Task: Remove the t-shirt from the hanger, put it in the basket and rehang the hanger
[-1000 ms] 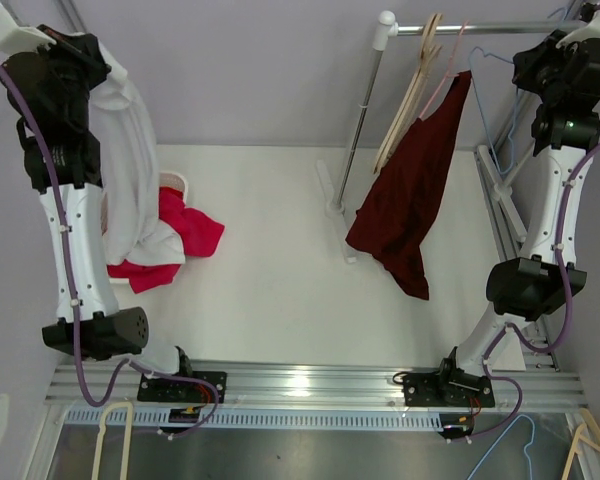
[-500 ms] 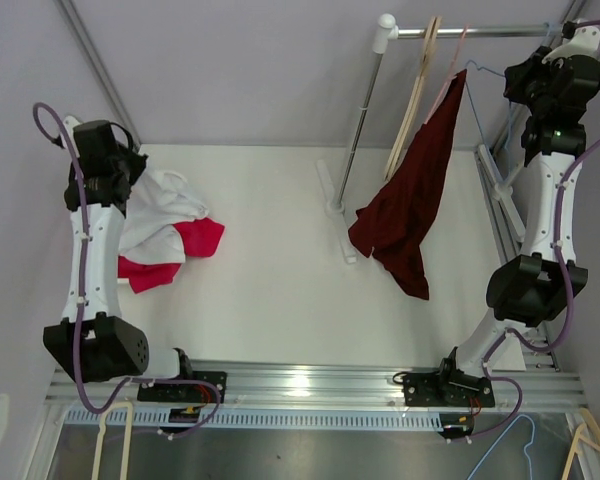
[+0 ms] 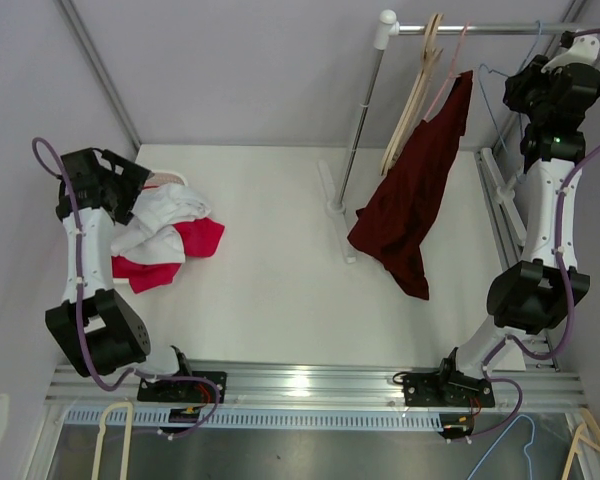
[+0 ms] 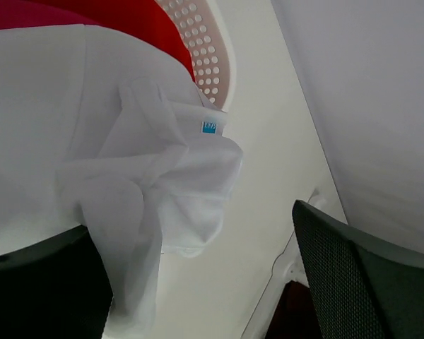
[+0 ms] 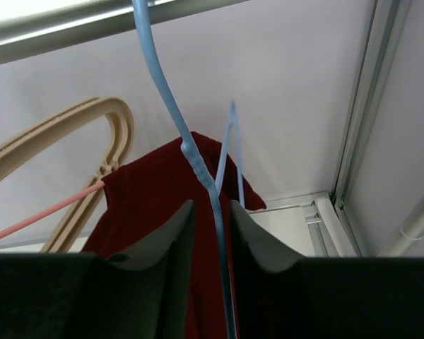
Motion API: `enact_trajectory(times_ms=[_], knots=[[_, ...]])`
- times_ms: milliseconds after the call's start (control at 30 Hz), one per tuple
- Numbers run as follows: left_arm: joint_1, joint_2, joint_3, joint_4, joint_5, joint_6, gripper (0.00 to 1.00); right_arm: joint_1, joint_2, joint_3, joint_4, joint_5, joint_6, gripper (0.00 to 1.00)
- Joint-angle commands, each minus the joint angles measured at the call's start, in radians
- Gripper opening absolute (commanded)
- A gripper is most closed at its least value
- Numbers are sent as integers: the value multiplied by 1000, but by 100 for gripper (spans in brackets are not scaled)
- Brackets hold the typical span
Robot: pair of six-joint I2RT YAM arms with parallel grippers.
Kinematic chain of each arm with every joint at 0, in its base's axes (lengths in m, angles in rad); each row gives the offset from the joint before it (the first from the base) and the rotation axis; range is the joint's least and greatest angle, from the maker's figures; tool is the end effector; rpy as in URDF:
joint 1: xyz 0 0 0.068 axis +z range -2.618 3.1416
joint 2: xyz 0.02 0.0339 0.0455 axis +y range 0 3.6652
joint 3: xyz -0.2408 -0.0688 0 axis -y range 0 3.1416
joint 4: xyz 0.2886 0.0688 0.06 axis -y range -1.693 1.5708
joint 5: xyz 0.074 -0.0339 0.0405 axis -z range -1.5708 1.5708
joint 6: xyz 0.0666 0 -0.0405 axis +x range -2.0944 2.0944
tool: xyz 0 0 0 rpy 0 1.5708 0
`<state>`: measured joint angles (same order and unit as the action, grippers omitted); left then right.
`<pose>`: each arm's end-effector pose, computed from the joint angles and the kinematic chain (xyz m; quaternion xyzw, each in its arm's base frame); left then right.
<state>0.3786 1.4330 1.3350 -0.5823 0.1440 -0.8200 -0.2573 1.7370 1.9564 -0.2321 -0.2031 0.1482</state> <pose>0.3648 0.1348 0.2955 -0.4822 0.7608 -0.1574 0.4049 0.4557 -0.1060 0.4706 0.0728 0.7078 0.0339 0.7019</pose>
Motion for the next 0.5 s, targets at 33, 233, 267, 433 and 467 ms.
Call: enact_trajectory(times_ms=[33, 233, 267, 433, 467], knots=[[-3, -31, 78, -10, 37, 22, 99, -2, -37, 24, -15, 22, -10, 34], [-56, -123, 206, -25, -88, 135, 99, -2, -40, 96, -39, 34, -10, 58], [-72, -155, 217, -19, -109, 154, 99, -3, -45, 104, -44, 39, -10, 63], [-199, -287, 236, 58, -250, 292, 99, 0, -100, 121, -101, 50, -13, 67], [-223, -311, 228, 76, -283, 311, 100, 1, -114, 116, -111, 60, -7, 68]])
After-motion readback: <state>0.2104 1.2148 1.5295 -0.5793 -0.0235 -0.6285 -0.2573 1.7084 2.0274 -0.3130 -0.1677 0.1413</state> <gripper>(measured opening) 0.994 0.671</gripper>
